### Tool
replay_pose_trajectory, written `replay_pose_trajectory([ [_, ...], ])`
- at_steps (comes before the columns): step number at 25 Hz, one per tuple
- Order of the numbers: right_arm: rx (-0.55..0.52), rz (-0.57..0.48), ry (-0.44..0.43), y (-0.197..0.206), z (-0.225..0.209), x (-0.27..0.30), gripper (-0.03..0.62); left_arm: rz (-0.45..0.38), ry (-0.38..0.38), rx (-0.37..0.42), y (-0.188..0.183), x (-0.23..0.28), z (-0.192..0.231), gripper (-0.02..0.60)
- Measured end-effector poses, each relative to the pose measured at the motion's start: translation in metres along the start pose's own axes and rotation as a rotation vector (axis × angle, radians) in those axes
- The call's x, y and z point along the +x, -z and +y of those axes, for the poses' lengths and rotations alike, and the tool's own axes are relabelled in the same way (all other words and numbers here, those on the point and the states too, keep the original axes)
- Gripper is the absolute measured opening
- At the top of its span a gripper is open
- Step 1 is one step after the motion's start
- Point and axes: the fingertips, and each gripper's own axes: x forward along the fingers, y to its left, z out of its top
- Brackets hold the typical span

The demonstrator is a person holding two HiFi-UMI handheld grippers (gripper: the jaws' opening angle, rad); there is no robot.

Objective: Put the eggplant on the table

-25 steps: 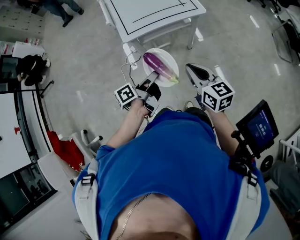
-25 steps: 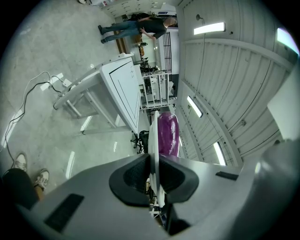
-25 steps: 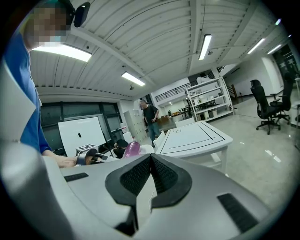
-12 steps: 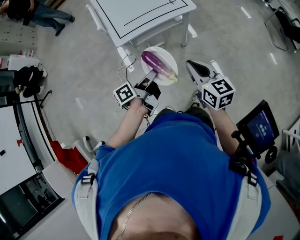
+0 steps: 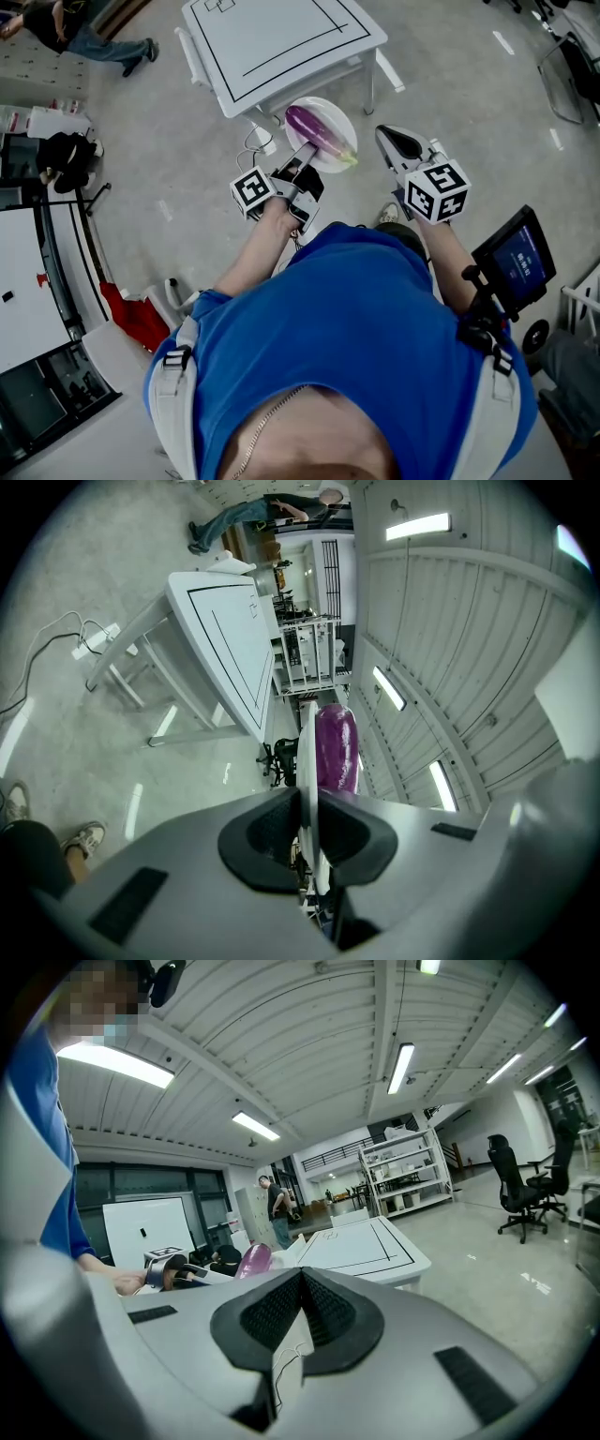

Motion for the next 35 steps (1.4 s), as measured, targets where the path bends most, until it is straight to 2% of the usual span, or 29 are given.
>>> replay_pose_trajectory([
  [8, -0.001, 0.008, -0.008, 0.003, -0.005, 0.001, 0.002, -0.011, 0.006, -0.009, 0.001, 0.006, 0.001, 0.031],
  [10, 0.000, 0.012, -0.018, -0.003, -0.034, -0.007, 0.002, -0.017, 0.000, -0.013, 0.013, 0.036, -0.003, 0.032],
  [13, 0.008, 0.024, -0.036, -0.020, -0.113, -0.021, 0.002, -0.027, -0.013, -0.022, 0.034, 0.116, -0.010, 0.031],
  [15, 0.013, 0.029, -0.039, -0.026, -0.143, -0.024, 0.002, -0.030, -0.021, -0.028, 0.039, 0.147, -0.012, 0.032],
  [23, 0.046, 0.022, -0.006, -0.022, -0.156, -0.025, 0.002, -0.001, -0.049, -0.023, 0.037, 0.158, -0.007, 0.031],
  [31, 0.042, 0.010, 0.045, -0.029, -0.170, -0.026, 0.002, 0.041, -0.031, -0.024, 0.030, 0.178, -0.009, 0.032],
  [35, 0.035, 0.018, 0.049, -0.051, -0.216, 0.008, 0.002, 0.046, -0.040, -0.016, -0.004, 0.230, -0.005, 0.032],
])
